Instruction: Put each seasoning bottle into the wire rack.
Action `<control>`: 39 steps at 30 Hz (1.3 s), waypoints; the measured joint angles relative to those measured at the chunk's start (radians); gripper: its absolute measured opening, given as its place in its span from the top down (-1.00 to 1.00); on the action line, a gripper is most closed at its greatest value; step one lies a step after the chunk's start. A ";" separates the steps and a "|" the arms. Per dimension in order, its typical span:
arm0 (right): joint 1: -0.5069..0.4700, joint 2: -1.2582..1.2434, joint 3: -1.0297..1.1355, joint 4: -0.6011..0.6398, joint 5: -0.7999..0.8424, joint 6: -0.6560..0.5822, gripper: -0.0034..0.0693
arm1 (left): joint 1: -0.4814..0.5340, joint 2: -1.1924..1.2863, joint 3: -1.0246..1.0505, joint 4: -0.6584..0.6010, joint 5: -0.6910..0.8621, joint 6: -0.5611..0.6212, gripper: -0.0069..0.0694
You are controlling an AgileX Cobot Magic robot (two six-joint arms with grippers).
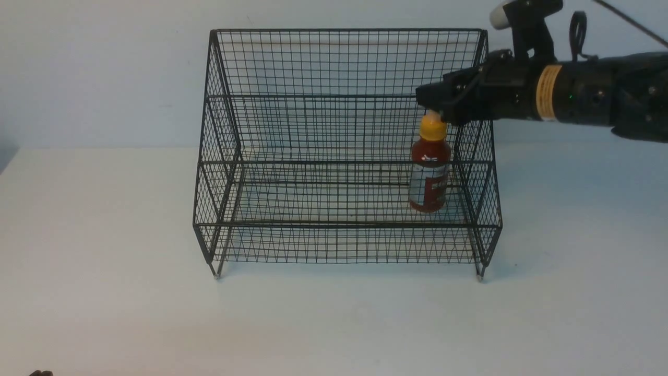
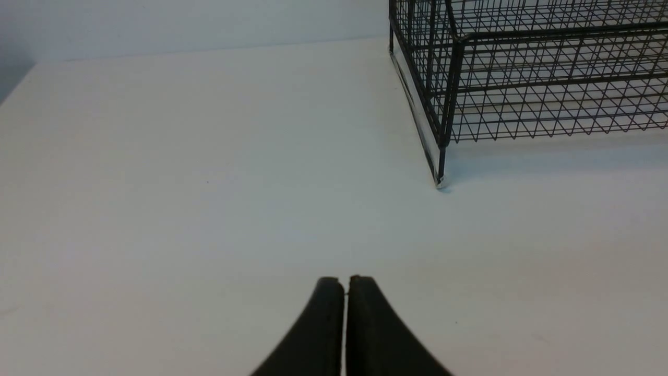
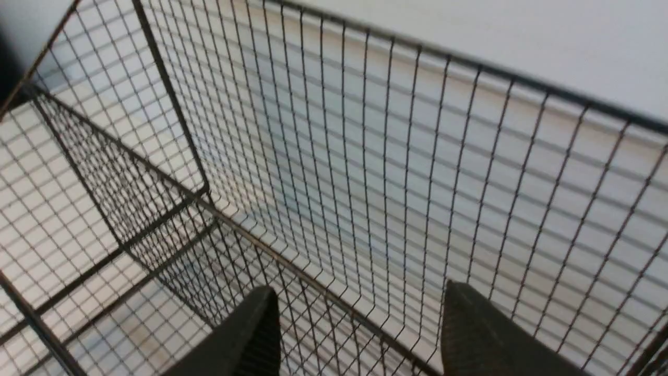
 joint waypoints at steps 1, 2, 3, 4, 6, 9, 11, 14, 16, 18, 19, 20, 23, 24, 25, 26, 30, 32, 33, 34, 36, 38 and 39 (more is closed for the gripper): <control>0.000 -0.012 0.000 -0.006 0.005 0.010 -0.16 | 0.000 0.000 0.000 0.000 0.000 0.000 0.83; 0.000 -0.032 0.000 -0.018 0.012 0.026 -0.15 | 0.000 0.000 0.000 0.000 0.000 0.000 0.83; 0.000 -0.061 0.000 -0.036 0.023 0.051 -0.14 | 0.000 0.000 0.000 0.000 0.000 0.000 0.83; 0.000 -0.119 0.000 -0.087 0.030 0.120 -0.09 | 0.000 0.000 0.000 0.000 0.000 0.000 0.83; 0.000 -0.200 0.000 -0.149 0.031 0.209 0.02 | 0.000 0.000 0.000 0.000 0.000 0.000 0.83; 0.000 -0.344 0.000 -0.200 0.023 0.351 0.34 | 0.000 0.000 0.000 0.000 0.000 0.000 0.83; 0.000 -0.412 0.000 -0.206 0.015 0.378 0.54 | 0.000 0.000 0.000 0.000 0.000 0.000 0.83; 0.000 -0.526 0.000 -0.210 -0.010 0.403 0.83 | 0.000 0.000 0.000 0.000 0.000 0.000 0.83; 0.000 -0.593 0.000 -0.211 -0.029 0.420 0.91 | 0.000 0.000 0.000 0.000 0.000 0.000 0.83; 0.000 -0.669 0.000 -0.214 -0.051 0.445 0.93 | 0.000 0.000 0.000 0.000 0.000 0.000 0.83; 0.000 -0.686 0.000 -0.214 -0.057 0.448 0.94 | 0.000 0.000 0.000 0.000 0.000 0.000 0.83; 0.000 -0.706 0.000 -0.214 -0.067 0.451 0.94 | 0.000 0.000 0.000 0.000 0.000 0.000 0.83; 0.000 -0.773 0.000 -0.215 -0.095 0.453 0.94 | 0.000 0.000 0.000 0.000 0.000 0.000 0.83; 0.000 -0.785 0.000 -0.217 -0.100 0.453 0.94 | 0.000 0.000 0.000 0.000 0.000 0.000 0.83; 0.000 -0.787 0.000 -0.217 -0.100 0.453 0.94 | 0.000 0.000 0.000 0.000 0.000 0.000 0.83; 0.000 -0.807 0.000 -0.217 -0.113 0.454 0.94 | 0.000 0.000 0.000 0.000 0.000 0.000 0.83; 0.000 -0.833 0.000 -0.217 -0.145 0.455 0.94 | 0.000 0.000 0.000 0.000 0.000 0.000 0.83; 0.000 -0.841 0.000 -0.217 -0.156 0.454 0.94 | 0.000 0.000 0.000 0.000 0.000 0.000 0.83; 0.000 -0.845 0.000 -0.217 -0.162 0.454 0.94 | 0.000 0.000 0.000 0.000 0.000 0.000 0.83; 0.000 -0.847 0.000 -0.217 -0.163 0.454 0.94 | 0.000 0.000 0.000 0.000 0.000 0.000 0.83; 0.000 -0.851 0.000 -0.217 -0.171 0.454 0.94 | 0.000 0.000 0.000 0.000 0.000 0.000 0.83; 0.000 -0.851 0.000 -0.217 -0.173 0.454 0.94 | 0.000 0.000 0.000 0.000 0.000 0.000 0.83; 0.000 -0.852 0.000 -0.217 -0.173 0.454 0.94 | 0.000 0.000 0.000 0.000 0.000 0.000 0.83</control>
